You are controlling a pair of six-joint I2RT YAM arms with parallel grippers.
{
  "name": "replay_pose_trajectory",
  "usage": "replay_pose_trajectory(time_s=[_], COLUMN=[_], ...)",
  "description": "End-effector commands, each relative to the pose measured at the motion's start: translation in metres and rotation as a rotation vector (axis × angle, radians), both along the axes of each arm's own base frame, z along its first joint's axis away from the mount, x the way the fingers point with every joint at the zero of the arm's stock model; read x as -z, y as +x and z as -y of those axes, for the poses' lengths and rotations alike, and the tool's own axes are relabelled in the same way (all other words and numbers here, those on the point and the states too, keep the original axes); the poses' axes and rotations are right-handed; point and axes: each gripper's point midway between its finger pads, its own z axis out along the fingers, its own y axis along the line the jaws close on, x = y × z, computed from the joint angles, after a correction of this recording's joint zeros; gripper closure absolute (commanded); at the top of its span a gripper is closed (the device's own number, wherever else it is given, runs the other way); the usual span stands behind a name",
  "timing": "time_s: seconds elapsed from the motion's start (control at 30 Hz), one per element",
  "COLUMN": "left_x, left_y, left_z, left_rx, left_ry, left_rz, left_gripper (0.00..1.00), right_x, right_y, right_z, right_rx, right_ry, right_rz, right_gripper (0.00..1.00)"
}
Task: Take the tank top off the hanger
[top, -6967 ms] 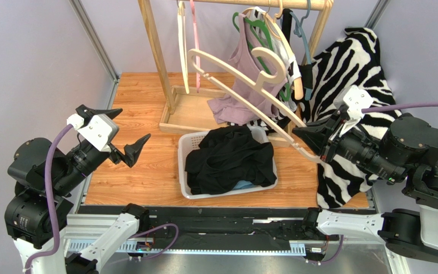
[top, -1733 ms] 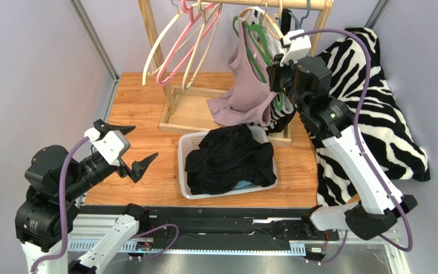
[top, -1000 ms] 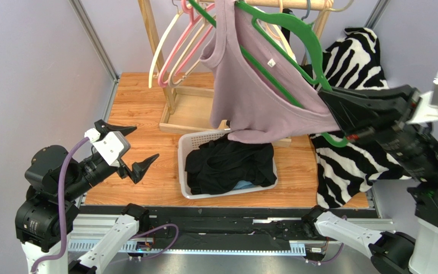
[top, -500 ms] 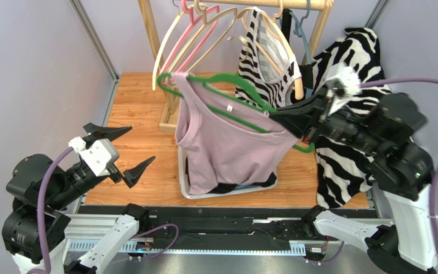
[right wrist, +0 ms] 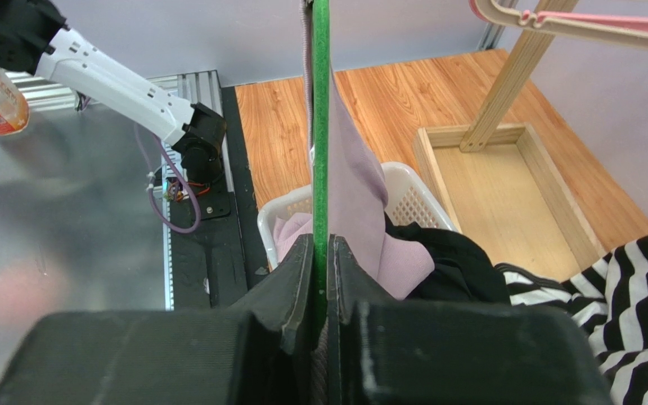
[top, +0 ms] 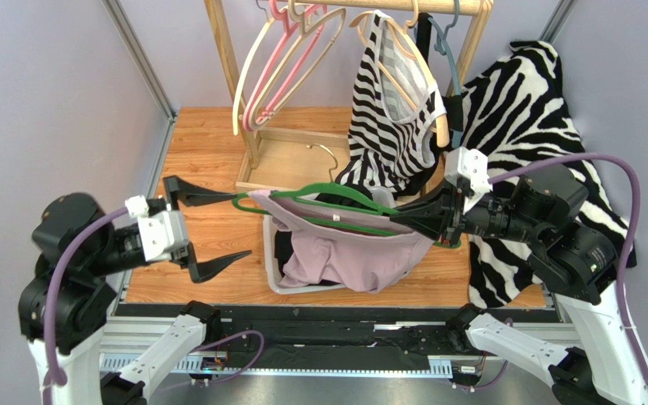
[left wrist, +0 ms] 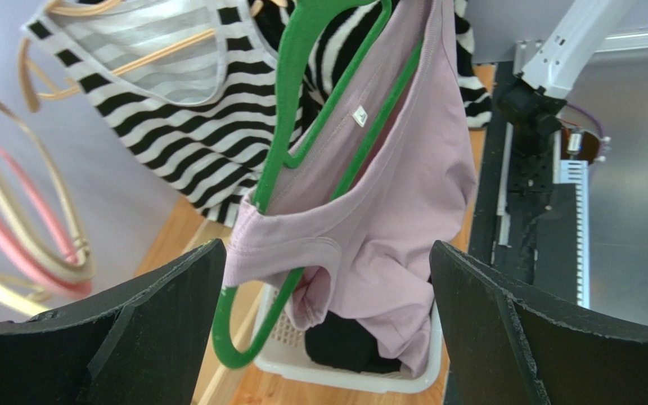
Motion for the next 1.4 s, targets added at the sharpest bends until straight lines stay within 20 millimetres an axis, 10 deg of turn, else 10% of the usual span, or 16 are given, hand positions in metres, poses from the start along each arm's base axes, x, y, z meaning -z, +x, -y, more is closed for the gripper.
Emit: replay_pose_trajectory(time_s=[0.0,0.8,1.37], left_x=[0.004,0.059,0.055], left_y=[0.012,0.042,0.036], left_z=[0.015,0.034,0.032], left_rx=[0.099,0.163,0.17], left_ry=[0.019,0.109,0.111], left_rz=[-0.022,-0.197,-0.17], left_gripper=[0.02,0.13,1.0], right_x=[-0.018,-0.024,-0.027], right_y=[-0.006,-0.013,0.029], right_z=[-0.005,-0.027,-0.042], right_rx=[-0.073,-0.191,-0.048], right_ry=[0.04,0.065,0.06], right_rz=[0.136,0.14,0.185], right_gripper=[1.0,1.0,1.0])
